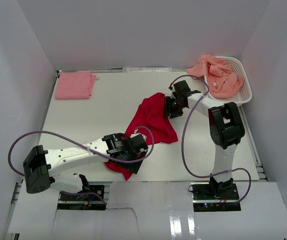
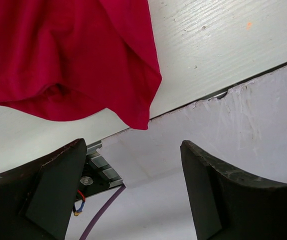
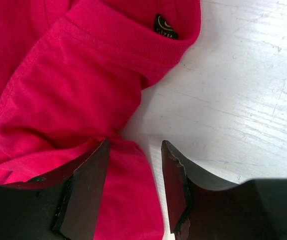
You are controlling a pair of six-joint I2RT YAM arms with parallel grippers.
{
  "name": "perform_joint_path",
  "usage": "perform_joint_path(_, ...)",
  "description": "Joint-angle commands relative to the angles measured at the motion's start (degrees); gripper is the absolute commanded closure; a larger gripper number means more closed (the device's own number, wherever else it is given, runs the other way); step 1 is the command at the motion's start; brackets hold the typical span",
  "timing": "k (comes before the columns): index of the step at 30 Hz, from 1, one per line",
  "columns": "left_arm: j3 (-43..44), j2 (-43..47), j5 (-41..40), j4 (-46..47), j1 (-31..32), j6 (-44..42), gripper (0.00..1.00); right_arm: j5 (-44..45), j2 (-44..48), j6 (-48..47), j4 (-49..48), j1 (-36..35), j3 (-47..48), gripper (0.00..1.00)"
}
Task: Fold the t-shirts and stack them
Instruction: Flatten out the tshirt
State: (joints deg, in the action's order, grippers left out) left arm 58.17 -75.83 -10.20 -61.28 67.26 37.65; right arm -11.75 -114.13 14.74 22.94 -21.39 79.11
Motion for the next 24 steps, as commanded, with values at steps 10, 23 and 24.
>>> perform_joint_path(10,0.89,0.34,-0.88,-0.07,0.32,1.11,0.13,-2.05,2.42,-0.86,-2.55,0.03,-2.21,0.55)
perform_joint_path(23,0.98,-0.02,-0.70,-0.07,0.32,1.37,0.13,-3.72,-0.30,-2.35,-4.22,-0.06,-0.90,0.62)
perform_joint_path(24,1.07,-0.10,-0.70,-0.16,0.32,1.37,0.13,-3.81,-0.57,-2.44,-3.78,-0.06,-0.54,0.62)
